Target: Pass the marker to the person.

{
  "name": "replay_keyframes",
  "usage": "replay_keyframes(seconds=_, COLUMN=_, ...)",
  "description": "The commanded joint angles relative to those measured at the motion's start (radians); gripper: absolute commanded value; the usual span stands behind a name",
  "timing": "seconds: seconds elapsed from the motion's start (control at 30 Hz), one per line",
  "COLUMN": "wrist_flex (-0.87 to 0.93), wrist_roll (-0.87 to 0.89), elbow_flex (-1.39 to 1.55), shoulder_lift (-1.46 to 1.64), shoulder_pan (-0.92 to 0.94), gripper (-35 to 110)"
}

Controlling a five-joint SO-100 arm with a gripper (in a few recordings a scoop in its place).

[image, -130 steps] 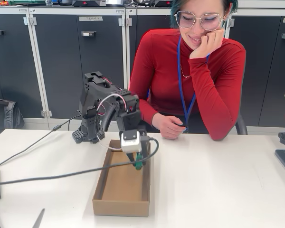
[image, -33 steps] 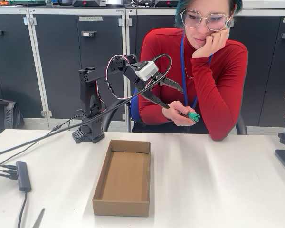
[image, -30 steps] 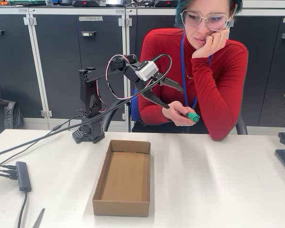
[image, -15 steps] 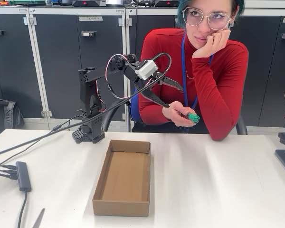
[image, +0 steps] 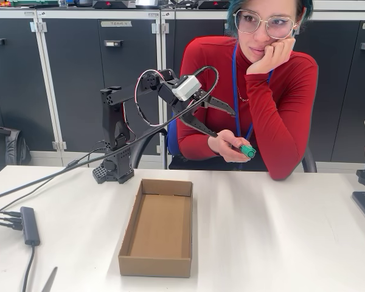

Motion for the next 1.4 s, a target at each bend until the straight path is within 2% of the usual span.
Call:
replay_keyframes(seconds=0.0, wrist_flex=-0.031, wrist_roll=-0.015, elbow_flex=-0.049, shoulder_lift=0.063, shoulder_pan=0.006, gripper=40)
replay_keyframes(seconds=1.37, wrist_flex=-0.032, wrist_roll=-0.034, elbow_flex=-0.040, shoulder_lift=0.067, shoulder_pan=0.011, gripper=40)
